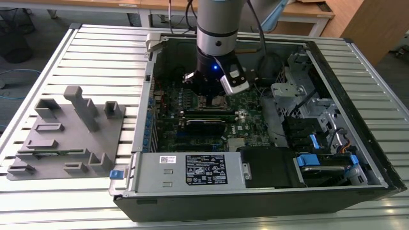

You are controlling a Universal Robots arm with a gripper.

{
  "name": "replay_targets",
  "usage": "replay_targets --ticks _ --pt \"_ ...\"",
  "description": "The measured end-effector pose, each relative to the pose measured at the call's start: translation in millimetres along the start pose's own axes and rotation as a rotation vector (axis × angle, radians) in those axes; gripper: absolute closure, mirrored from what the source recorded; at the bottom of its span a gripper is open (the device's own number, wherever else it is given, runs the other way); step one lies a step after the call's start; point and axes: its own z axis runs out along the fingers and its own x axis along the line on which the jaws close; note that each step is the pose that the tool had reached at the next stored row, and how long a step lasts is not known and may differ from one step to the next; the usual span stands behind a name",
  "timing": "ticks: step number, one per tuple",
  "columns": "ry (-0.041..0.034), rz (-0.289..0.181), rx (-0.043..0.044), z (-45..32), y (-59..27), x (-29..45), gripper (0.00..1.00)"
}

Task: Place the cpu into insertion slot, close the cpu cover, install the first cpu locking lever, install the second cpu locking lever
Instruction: 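Install the second cpu locking lever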

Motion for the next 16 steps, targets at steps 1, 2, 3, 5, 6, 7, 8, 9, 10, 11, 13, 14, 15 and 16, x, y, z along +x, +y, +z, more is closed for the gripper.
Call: replay_targets --ticks 1,2,3,5,6,7,8,9,10,11,13,14,15,16 --pt "0.0000 0.000 0.0000 0.7 0.0 0.1 0.90" --pt "0.0000 0.000 0.0000 1.5 -0.1 0.2 0.90" --pt "0.0000 0.000 0.0000 2.3 -0.1 0.3 0.90" --pt "0.0000 0.001 0.0000 3.9 -0.2 0.4 0.90" --pt "0.0000 0.001 0.0000 4.4 -0.2 0.5 0.90" --pt "0.0000 0.001 0.0001 4.8 -0.2 0.5 0.90" --pt "0.0001 0.001 0.0002 5.0 -0.2 0.6 0.90" --pt "0.0001 0.001 0.0003 5.1 -0.2 0.6 0.90" --pt "0.0001 0.001 0.0003 5.2 -0.2 0.6 0.90" --pt "0.0001 0.001 0.0002 5.2 -0.2 0.6 0.90" --pt "0.0000 0.001 0.0001 5.3 -0.2 0.6 0.90" --pt "0.0000 0.001 0.0001 5.3 -0.2 0.6 0.90" --pt "0.0000 0.001 0.0001 5.4 -0.2 0.6 0.90" --pt "-0.0002 0.001 -0.0002 5.7 -0.2 0.7 0.90"
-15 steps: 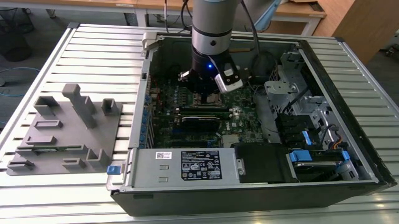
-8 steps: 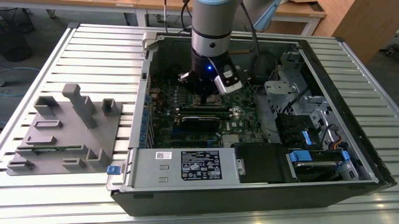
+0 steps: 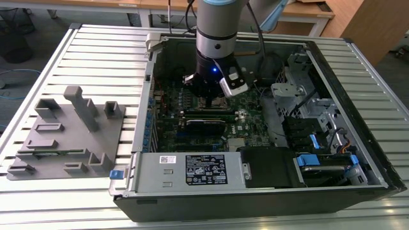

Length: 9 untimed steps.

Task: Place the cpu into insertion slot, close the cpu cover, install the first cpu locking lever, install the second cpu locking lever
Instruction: 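Install the second cpu locking lever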

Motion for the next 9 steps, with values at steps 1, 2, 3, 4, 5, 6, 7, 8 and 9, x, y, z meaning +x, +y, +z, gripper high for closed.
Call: replay_targets --ticks 1,2,3,4,5,6,7,8,9 --pt "-0.0001 0.000 -0.0002 0.5 0.0 0.1 0.90" --pt "0.0000 0.000 0.0001 1.4 0.0 0.1 0.90" --pt "0.0000 0.000 0.0002 2.7 -0.1 0.2 0.90" --pt "-0.0001 0.000 0.0002 4.2 -0.2 0.2 0.90" --pt "-0.0001 0.000 0.0003 5.7 -0.3 0.3 0.90" --pt "-0.0001 0.000 0.0003 7.0 -0.3 0.3 0.90" --pt "-0.0001 0.000 0.0003 8.1 -0.3 0.3 0.90" --pt "-0.0001 0.000 0.0003 8.9 -0.3 0.4 0.90" --pt "-0.0002 0.000 0.0002 9.6 -0.4 0.4 0.90"
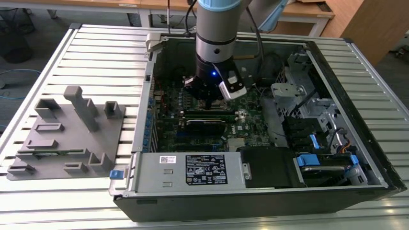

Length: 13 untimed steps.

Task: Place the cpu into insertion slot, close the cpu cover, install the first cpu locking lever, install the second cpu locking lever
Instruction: 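Install the second cpu locking lever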

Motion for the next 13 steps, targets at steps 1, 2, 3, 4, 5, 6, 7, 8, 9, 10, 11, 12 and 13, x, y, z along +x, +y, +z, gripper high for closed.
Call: replay_targets --ticks 1,2,3,4,5,6,7,8,9,10,11,12,13 --pt "0.0000 0.000 0.0001 0.7 0.0 0.1 0.90" --pt "0.0000 0.000 0.0000 1.4 0.0 0.6 0.90" --pt "0.0000 0.000 0.0001 2.0 -0.1 1.3 0.90" --pt "0.0001 0.000 0.0002 2.6 -0.2 2.4 0.90" --pt "0.0001 0.001 0.0001 3.2 -0.3 3.8 0.90" --pt "0.0001 0.001 -0.0002 3.7 -0.4 5.2 0.90" --pt "0.0000 0.001 -0.0004 4.2 -0.4 6.8 0.90" --pt "-0.0001 0.001 -0.0006 4.6 -0.4 8.3 0.90" --pt "-0.0001 0.002 -0.0007 5.0 -0.4 9.9 0.90" --pt "-0.0001 0.003 -0.0008 5.3 -0.5 11.1 0.90" --pt "0.0000 0.003 -0.0008 5.5 -0.6 12.4 0.90" --pt "-0.0001 0.003 -0.0011 5.7 -0.6 13.6 0.90" --pt "-0.0001 0.004 -0.0013 6.0 -0.6 14.4 0.90"
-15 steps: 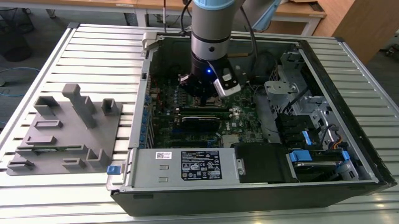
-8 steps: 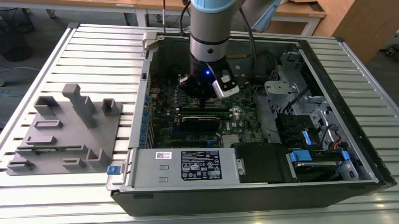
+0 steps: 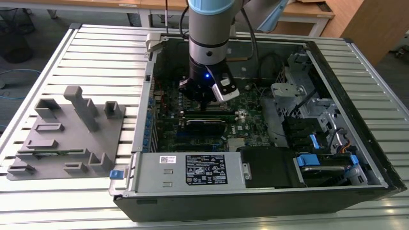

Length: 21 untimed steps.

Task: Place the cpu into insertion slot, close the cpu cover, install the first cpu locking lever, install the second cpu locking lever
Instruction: 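Install the second cpu locking lever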

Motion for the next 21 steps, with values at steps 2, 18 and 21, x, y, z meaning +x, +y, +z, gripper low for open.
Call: replay_targets --ticks 2,18,21 --pt "0.0000 0.001 -0.0002 0.4 0.0 1.3 0.90" --pt "-0.0002 0.012 -0.0026 2.6 0.7 12.1 0.90" --pt "-0.0001 0.012 -0.0049 3.1 1.0 12.1 0.90"
